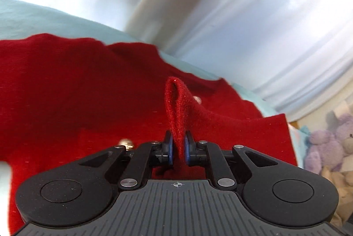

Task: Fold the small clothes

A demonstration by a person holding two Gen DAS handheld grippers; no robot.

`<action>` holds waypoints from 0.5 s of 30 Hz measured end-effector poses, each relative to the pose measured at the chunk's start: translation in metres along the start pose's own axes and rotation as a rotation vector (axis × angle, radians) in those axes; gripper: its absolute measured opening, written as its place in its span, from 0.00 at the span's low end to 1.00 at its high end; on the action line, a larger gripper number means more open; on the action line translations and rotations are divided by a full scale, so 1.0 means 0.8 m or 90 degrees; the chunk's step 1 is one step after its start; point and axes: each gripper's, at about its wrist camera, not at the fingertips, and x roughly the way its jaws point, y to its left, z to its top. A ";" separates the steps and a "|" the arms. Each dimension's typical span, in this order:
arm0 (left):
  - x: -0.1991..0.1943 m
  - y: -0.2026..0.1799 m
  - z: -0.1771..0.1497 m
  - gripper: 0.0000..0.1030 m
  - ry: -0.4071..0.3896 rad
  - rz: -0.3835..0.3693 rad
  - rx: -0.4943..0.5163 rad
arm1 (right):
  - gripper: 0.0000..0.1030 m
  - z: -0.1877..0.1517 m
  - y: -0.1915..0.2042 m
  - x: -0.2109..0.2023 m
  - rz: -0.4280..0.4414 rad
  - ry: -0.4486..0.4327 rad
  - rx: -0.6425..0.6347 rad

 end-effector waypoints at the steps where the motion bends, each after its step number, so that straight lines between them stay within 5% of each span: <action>1: 0.003 0.011 -0.001 0.13 0.001 0.015 -0.007 | 0.41 0.000 0.000 0.003 0.000 0.003 0.002; 7: 0.028 0.038 -0.012 0.23 0.007 -0.046 -0.068 | 0.41 0.004 0.006 0.020 -0.013 0.025 -0.001; 9: 0.032 0.037 -0.008 0.12 0.015 -0.071 -0.085 | 0.41 0.007 0.008 0.026 -0.013 0.029 -0.003; 15: -0.004 0.029 0.022 0.11 -0.044 -0.064 -0.048 | 0.42 0.016 0.013 0.042 0.002 0.029 0.028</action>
